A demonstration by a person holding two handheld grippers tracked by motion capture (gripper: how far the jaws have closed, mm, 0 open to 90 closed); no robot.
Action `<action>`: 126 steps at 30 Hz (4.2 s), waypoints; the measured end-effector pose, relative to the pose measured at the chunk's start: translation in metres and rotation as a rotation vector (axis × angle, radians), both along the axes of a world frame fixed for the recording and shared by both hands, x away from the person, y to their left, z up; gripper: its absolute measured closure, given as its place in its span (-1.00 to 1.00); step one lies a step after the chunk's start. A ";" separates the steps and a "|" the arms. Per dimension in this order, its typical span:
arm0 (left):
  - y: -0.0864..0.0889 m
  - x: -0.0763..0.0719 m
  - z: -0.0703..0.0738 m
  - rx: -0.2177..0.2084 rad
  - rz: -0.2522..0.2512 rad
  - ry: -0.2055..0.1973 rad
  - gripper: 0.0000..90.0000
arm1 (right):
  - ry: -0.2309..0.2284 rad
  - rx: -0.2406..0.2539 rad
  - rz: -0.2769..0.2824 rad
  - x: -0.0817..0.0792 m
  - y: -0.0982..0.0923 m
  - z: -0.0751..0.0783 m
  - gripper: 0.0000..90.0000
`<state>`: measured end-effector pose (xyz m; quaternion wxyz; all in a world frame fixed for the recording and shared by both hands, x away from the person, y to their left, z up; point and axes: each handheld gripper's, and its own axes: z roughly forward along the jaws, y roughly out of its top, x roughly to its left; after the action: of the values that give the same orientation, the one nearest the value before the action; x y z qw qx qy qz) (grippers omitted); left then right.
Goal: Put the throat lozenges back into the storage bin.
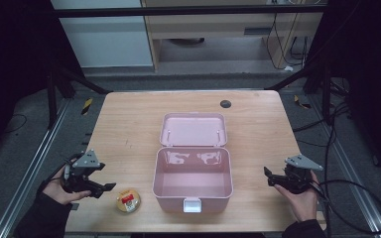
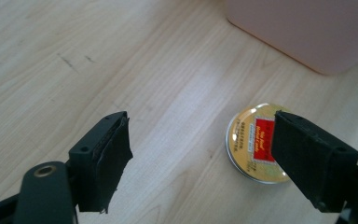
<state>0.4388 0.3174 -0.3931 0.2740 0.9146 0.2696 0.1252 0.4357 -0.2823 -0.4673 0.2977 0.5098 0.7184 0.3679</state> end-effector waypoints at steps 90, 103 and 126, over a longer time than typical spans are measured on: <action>-0.068 0.004 -0.073 0.312 -0.335 0.225 -0.57 | 0.055 -0.062 0.052 0.003 0.007 -0.010 -0.84; -0.059 0.002 -0.032 0.246 -0.329 0.171 -0.57 | 0.056 -0.067 0.052 0.003 0.007 -0.010 -0.84; -0.068 0.004 0.057 0.154 -0.340 0.039 -0.57 | 0.060 -0.073 0.056 0.004 0.007 -0.011 -0.84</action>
<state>0.4426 0.2492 -0.3366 0.2152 0.9675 0.1062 0.0795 0.4394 -0.2751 -0.4784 0.2838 0.4891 0.7540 0.3343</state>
